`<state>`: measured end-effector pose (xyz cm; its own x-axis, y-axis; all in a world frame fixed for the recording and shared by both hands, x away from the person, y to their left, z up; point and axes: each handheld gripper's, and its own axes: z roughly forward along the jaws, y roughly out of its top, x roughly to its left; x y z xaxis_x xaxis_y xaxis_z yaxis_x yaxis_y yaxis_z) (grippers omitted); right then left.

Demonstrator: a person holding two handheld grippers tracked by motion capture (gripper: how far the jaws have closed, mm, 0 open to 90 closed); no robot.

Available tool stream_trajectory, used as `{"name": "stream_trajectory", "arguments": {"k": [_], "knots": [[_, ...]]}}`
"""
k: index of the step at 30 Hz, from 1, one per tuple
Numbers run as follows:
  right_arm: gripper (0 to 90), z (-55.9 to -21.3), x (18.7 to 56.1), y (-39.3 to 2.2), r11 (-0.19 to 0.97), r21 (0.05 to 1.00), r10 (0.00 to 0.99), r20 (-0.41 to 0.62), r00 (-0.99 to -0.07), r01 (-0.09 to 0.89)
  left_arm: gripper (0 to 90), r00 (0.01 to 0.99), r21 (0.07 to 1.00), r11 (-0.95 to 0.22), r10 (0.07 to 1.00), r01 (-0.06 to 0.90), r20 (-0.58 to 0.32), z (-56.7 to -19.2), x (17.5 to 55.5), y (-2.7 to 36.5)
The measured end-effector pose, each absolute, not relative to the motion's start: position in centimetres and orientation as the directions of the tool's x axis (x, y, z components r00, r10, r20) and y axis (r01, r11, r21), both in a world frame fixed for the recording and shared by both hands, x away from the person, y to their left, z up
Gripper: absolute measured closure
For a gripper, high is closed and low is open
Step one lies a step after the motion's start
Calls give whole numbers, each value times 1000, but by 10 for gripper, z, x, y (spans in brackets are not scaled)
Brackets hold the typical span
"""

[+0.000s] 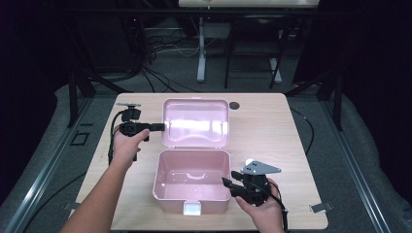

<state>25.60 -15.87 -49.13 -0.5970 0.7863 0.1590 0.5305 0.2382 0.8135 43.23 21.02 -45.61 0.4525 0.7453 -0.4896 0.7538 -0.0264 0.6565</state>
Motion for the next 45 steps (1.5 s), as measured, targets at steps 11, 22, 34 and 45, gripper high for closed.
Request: {"name": "stream_trajectory", "arguments": {"k": [11,22,34,45], "knots": [[584,-492,256,-158,234,813,788,163,-594,533,833,415,628,6,746,778,-521,-464,436,211],[584,-492,256,-158,234,813,788,163,-594,533,833,394,612,17,751,791,-530,-466,437,210],[584,-492,256,-158,229,813,789,168,-592,536,830,390,605,16,751,796,-534,-467,437,210],[588,-492,255,-158,230,814,790,164,-591,534,823,383,593,10,755,805,-532,-470,438,211]]}}
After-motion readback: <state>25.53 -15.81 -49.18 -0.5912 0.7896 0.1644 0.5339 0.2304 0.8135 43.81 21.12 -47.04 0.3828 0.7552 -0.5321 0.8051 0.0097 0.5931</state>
